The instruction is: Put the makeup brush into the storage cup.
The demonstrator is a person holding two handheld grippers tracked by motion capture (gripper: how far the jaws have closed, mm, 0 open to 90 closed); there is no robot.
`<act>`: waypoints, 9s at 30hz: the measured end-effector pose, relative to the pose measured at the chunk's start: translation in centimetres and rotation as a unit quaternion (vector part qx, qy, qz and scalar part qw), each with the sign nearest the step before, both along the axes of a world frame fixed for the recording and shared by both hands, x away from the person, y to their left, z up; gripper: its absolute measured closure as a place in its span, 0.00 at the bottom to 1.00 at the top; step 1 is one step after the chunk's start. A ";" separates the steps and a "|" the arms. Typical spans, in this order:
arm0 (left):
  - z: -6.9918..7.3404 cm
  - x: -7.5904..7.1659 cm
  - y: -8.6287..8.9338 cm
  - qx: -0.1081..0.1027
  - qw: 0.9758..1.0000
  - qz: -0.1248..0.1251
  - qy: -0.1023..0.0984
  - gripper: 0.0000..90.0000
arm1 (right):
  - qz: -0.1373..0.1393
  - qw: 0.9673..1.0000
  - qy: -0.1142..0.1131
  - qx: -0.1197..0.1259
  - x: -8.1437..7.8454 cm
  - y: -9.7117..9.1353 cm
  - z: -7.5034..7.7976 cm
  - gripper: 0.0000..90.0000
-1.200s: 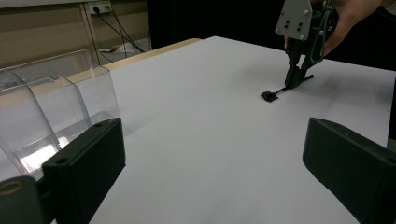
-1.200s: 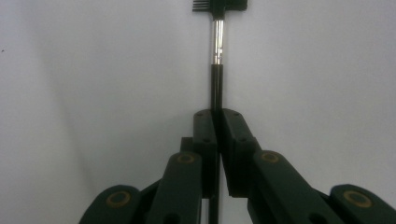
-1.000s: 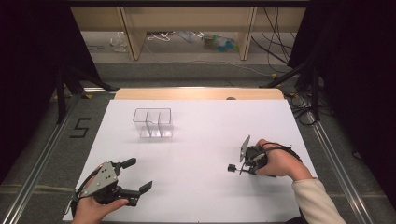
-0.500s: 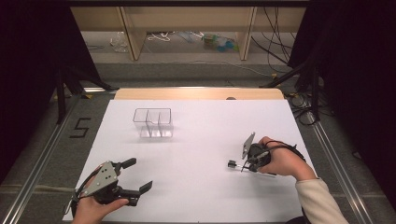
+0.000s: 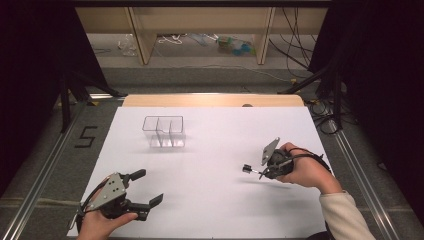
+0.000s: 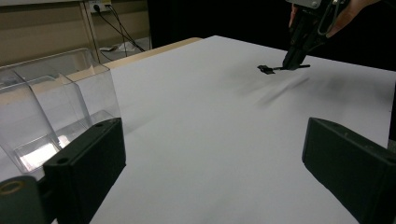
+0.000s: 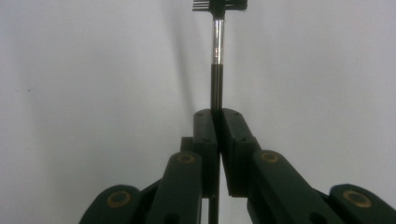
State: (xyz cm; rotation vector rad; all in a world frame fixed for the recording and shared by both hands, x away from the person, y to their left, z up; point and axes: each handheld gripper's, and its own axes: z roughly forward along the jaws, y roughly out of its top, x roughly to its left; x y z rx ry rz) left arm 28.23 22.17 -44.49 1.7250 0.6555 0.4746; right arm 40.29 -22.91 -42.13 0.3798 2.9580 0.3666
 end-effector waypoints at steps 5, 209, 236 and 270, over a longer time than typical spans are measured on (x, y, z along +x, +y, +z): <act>0.0 0.0 0.0 0.000 1.000 0.000 0.000 0.07 | -0.007 1.000 -0.008 0.016 0.0 -0.2 0.3 0.95; 3.5 7.4 -12.4 -0.083 0.994 -0.078 -0.006 0.95 | -0.092 0.877 -0.102 0.460 -4.5 7.0 -1.0 0.54; 4.4 7.4 -10.0 -0.072 0.996 -0.050 -0.021 0.95 | -0.103 0.869 -0.113 0.470 -4.6 5.9 -0.9 0.38; 5.3 7.5 -6.6 -0.064 0.997 -0.012 -0.033 0.95 | -0.113 0.864 -0.130 0.473 -5.3 3.4 -0.6 0.20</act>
